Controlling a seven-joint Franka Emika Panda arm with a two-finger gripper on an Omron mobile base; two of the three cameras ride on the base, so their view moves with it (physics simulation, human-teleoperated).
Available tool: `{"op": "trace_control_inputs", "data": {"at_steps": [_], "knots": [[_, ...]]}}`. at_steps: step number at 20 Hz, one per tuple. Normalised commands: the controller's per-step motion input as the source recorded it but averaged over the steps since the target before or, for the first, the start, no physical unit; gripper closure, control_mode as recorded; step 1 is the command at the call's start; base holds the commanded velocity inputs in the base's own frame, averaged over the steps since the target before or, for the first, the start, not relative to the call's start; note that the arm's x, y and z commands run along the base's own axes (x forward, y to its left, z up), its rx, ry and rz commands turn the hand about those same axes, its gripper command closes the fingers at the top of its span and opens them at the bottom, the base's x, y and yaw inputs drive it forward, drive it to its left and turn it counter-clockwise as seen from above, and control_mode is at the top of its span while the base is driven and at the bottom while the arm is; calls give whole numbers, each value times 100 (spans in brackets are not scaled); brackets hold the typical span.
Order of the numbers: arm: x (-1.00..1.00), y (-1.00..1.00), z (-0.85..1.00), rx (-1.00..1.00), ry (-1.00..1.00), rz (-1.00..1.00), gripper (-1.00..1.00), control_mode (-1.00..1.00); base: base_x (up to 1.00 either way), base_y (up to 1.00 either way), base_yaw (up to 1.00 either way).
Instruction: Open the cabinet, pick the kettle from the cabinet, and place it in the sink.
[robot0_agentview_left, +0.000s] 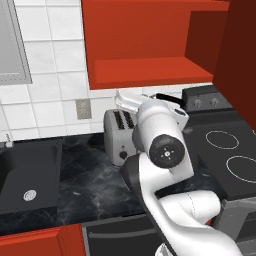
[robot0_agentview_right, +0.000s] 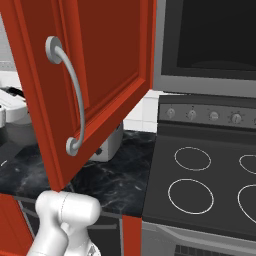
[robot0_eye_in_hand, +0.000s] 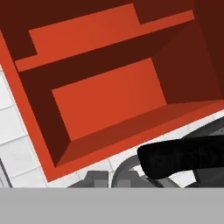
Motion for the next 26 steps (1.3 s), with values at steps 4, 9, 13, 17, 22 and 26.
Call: {"op": "trace_control_inputs", "data": {"at_steps": [4, 9, 13, 17, 22, 26], "knots": [[-8, -2, -24, 2, 0, 0, 100, -100, 0, 0, 0], [-2, 0, -3, 0, 0, 0, 100, -100, 0, 0, 0], [0, 0, 0, 0, 0, 0, 100, -100, 0, 0, 0], [0, 0, 0, 0, 0, 0, 100, -100, 0, 0, 0], [0, 0, 0, 0, 0, 0, 100, -100, 0, 0, 0], [0, 0, 0, 0, 0, 0, 100, -100, 0, 0, 0]]}}
